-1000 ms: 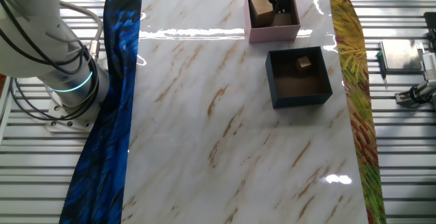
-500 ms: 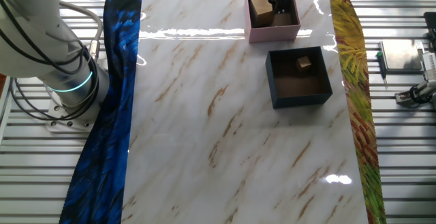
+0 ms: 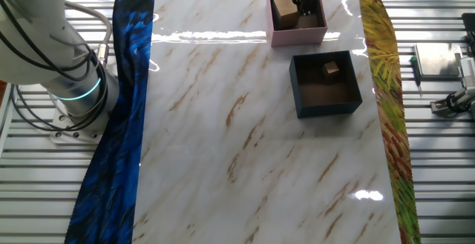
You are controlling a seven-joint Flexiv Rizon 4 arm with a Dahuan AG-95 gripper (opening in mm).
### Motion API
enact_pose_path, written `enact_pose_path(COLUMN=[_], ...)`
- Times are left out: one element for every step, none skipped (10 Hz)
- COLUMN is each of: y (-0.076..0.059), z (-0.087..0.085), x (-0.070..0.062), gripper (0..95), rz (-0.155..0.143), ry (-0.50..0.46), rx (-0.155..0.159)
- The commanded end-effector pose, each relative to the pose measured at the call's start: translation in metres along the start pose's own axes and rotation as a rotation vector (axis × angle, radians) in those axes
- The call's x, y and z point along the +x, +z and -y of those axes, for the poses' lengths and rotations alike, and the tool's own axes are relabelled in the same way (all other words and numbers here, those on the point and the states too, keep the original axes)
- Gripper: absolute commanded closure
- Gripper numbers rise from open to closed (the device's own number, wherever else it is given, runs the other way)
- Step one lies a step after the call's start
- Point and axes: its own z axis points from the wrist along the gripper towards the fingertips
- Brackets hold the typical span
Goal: Move an object from one box to another
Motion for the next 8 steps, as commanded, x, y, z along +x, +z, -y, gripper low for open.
enact_pose_path(y=[-0.0002,-0.0002,-0.0002,-0.0002,-0.0002,-0.0002,-0.0002,-0.0002], z=[-0.0004,-0.0004,-0.0004,-0.0004,-0.0004,-0.0004,-0.0004,-0.0004], x=[0.0002,0.0002,0.0002,0.0002,0.0002,0.0002,0.0002,0.0002], gripper=[19.0,19.0,19.0,19.0,19.0,19.0,19.0,19.0], rz=[0.003,-0.004,-0.014,-0.024,-0.031,-0.031,-0.033,-0.034], ry=[-0.009,-0.011,-0.014,-0.015,-0.016,-0.019,-0.022,-0.026], rx=[0.002,0.001,0.001,0.001,0.002,0.001,0.0,0.001])
